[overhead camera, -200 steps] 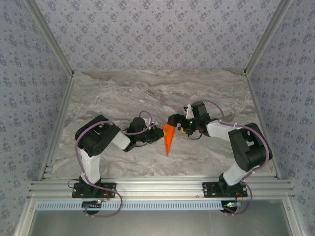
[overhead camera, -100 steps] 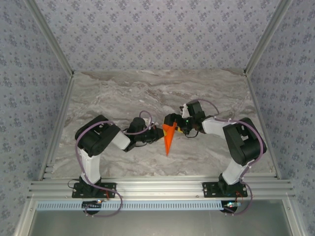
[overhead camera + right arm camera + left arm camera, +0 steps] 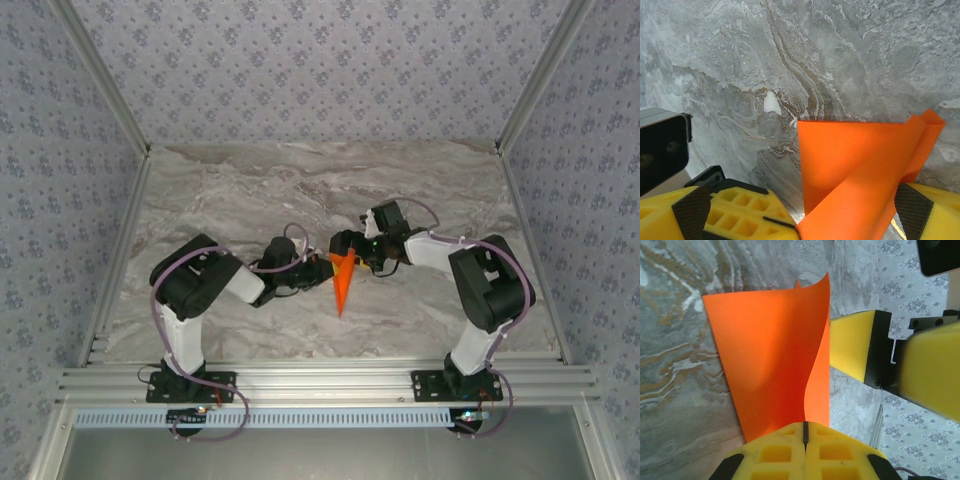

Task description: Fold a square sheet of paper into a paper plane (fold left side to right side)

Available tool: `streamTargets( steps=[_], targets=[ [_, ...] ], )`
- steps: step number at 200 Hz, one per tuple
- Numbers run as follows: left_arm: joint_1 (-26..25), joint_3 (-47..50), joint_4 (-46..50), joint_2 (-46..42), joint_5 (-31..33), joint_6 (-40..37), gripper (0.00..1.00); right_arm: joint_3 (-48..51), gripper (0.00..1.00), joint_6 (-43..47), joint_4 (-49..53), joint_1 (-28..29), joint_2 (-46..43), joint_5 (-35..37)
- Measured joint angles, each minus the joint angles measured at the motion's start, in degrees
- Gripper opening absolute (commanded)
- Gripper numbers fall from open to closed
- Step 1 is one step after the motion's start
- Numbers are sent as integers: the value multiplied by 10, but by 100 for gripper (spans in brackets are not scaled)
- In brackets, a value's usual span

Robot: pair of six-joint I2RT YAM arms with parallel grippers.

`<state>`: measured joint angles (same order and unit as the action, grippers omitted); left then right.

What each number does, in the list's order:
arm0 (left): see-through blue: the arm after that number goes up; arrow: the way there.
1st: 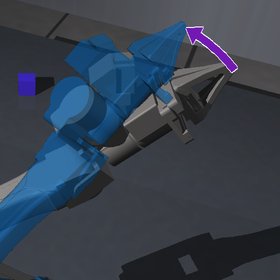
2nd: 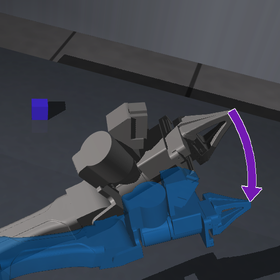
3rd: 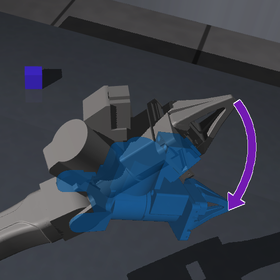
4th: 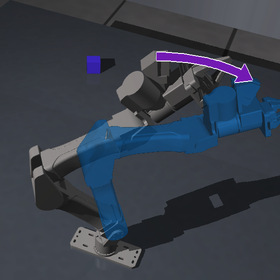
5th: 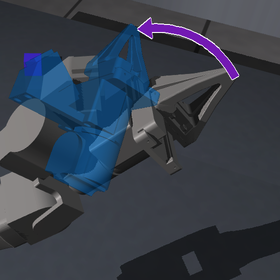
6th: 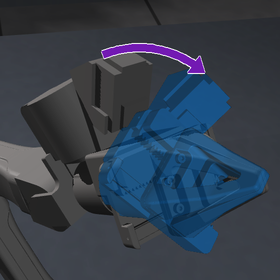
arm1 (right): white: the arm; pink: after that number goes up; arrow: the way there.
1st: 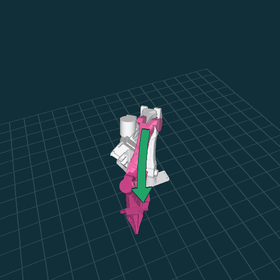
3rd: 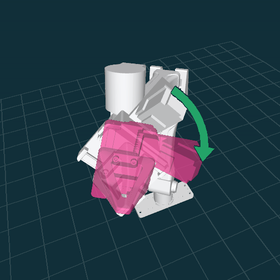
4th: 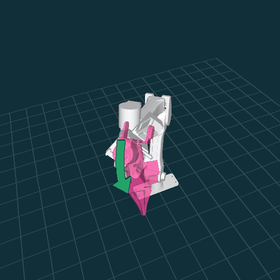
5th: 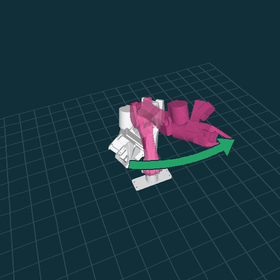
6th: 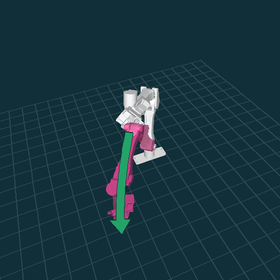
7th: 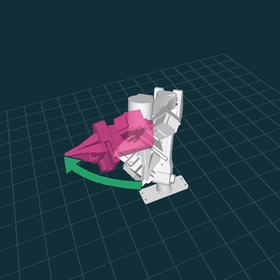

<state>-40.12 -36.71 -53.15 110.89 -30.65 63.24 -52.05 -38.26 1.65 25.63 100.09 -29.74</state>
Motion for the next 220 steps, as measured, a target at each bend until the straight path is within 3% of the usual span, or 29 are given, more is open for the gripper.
streamTargets(
  steps=[88,220],
  targets=[
    [6,-3,25,-9,0,-16,0,-56,100,48,89,22,24,46],
    [11,-7,51,-9,1,-33,0,-60,100,58,96,29,26,60]
  ],
)
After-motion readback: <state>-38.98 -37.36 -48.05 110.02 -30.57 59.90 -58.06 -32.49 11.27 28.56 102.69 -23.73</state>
